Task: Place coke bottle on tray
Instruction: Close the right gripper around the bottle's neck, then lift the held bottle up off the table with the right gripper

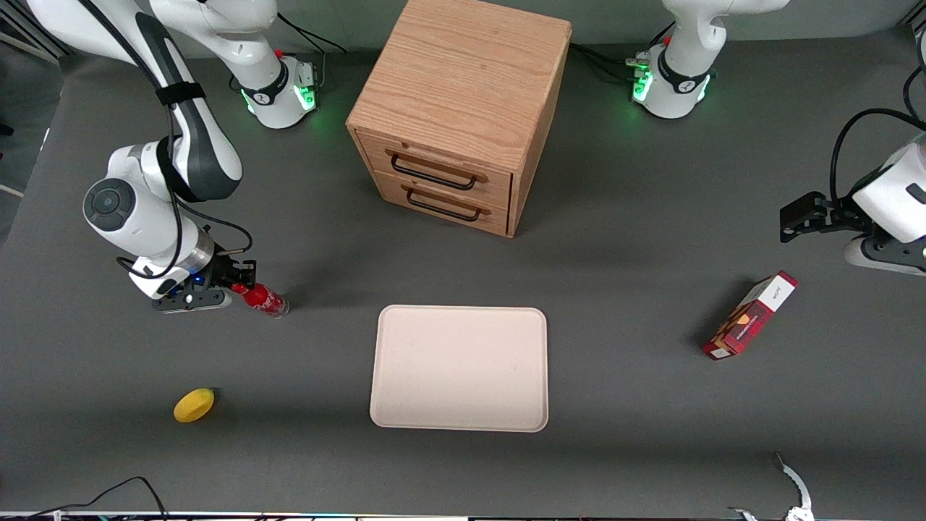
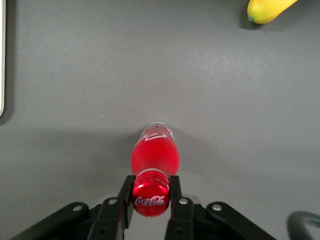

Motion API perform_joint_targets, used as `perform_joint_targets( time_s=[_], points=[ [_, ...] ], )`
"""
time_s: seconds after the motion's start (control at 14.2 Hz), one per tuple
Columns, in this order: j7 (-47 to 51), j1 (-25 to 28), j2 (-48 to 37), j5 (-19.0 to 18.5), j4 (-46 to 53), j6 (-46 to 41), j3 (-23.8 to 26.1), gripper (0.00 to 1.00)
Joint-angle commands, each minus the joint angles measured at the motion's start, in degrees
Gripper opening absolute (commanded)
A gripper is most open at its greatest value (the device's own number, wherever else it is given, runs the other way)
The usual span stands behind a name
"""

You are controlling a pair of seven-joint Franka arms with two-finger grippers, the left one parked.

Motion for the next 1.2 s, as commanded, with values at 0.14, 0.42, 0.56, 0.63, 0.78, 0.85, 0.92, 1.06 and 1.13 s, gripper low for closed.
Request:
perform_joint_targets(
  time_s=[0.14, 0.42, 0.56, 0.63, 0.78, 0.85, 0.92, 1.06, 1.13],
  points=[
    [-0.2, 0.2, -2.5, -0.9, 11.2, -14.8, 0.6, 0.0],
    [0.3, 0.4, -2.5, -0.7, 23.8, -29.0, 0.6, 0.0],
    [0.5, 1.2, -1.9, -0.8, 31.0, -34.6, 1.0, 0.0],
    [0.5, 1.3, -1.6, -0.8, 35.4, -38.6, 1.0, 0.0],
    [0.4, 1.4, -0.4, -0.8, 42.7, -45.6, 1.0, 0.0],
    [0.2, 1.4, -0.2, -0.7, 44.6, -46.8, 1.1, 0.0],
    [0.1, 1.4, -0.1, -0.6, 45.7, -47.0, 1.1, 0.0],
    [0.0, 2.9, 0.9, -0.4, 47.9, -47.1, 1.1, 0.0],
    [0.1, 4.1, 2.1, -0.5, 49.5, -47.2, 1.1, 0.0]
  ],
)
